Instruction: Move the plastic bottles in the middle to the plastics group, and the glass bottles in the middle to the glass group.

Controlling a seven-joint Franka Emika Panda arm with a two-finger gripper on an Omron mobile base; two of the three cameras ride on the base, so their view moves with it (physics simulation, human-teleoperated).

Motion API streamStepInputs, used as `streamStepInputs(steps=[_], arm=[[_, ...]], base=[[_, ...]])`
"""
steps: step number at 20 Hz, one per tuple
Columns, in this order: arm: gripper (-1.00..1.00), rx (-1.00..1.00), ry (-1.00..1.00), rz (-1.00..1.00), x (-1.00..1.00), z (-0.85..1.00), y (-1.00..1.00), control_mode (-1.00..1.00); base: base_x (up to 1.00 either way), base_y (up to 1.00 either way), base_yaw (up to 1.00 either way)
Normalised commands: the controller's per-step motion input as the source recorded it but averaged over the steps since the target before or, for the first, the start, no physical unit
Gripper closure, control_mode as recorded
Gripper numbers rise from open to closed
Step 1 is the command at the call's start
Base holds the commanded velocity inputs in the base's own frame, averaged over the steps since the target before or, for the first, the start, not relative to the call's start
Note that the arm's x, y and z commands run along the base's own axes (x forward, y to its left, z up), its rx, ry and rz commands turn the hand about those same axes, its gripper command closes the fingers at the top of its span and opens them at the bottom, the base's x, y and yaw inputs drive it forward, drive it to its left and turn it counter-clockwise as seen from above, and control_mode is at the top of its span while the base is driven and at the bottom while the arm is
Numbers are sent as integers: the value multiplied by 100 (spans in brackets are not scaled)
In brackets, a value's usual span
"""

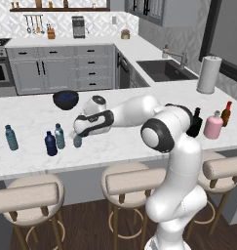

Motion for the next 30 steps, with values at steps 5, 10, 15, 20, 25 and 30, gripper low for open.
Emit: streamStepInputs(steps=[5, 10, 15, 20, 25, 30], arm=[[100, -3, -2, 9, -16, 0, 24, -100], [100, -1, 0, 11, -2, -1, 29, -100], [100, 0, 0, 6, 0, -9, 7, -100], [100, 0, 0, 2, 0, -25, 0, -100], [100, 0, 0, 2, 0, -23, 0, -100], [100, 0, 0, 1, 0, -4, 0, -100]], base=[[0, 0, 0], [0, 0, 0], [0, 0, 0], [0, 0, 0], [0, 0, 0], [0, 0, 0]])
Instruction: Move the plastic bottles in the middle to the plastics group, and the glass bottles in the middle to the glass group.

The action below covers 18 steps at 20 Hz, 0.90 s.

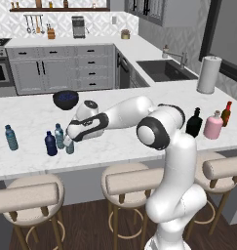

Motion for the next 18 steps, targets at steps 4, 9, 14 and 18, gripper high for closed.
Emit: streamStepInputs(steps=[4, 9, 14, 18], arm=[[100, 0, 0, 1, 0, -2, 0, -100], [-100, 0, 0, 0, 0, 0, 0, -100], [-100, 0, 0, 0, 0, 0, 0, -100], [-100, 0, 0, 0, 0, 0, 0, -100]], base=[[0, 0, 0], [0, 0, 0], [0, 0, 0], [0, 0, 0]])
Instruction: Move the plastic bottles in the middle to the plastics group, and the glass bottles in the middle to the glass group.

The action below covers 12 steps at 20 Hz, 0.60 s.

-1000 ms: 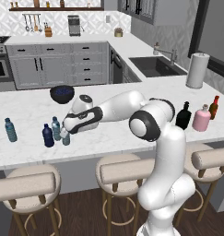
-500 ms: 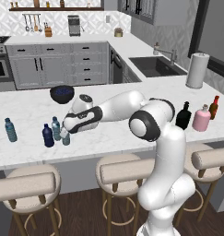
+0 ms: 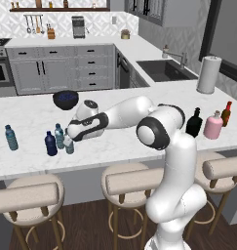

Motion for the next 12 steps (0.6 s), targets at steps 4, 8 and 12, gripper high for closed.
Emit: streamStepInputs(steps=[4, 8, 12], arm=[[-100, 0, -3, 0, -3, 4, 0, -100], [-100, 0, -9, 0, -31, 53, -3, -100], [-100, 0, -12, -3, -50, 90, -26, -100]], base=[[0, 0, 0], [0, 0, 0], [0, 0, 0]])
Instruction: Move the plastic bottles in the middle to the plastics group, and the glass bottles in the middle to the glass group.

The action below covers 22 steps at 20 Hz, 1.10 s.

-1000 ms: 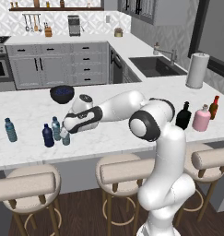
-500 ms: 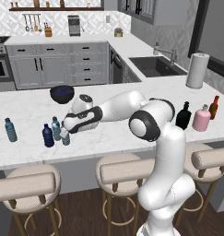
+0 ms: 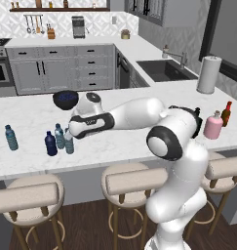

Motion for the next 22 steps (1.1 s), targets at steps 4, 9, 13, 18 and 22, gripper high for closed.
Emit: streamStepInputs(steps=[4, 9, 13, 18, 22], arm=[[-100, 0, -7, -11, -54, 76, -49, -100], [-100, 0, -1, -20, -66, 46, -75, -100], [-100, 1, 0, -28, -86, 8, -78, -100], [-100, 10, 0, -15, -58, 0, -57, -100], [-100, 13, 0, -11, -47, 0, -48, -100]], base=[[0, 0, 0], [0, 0, 0], [0, 0, 0], [0, 0, 0], [0, 0, 0]])
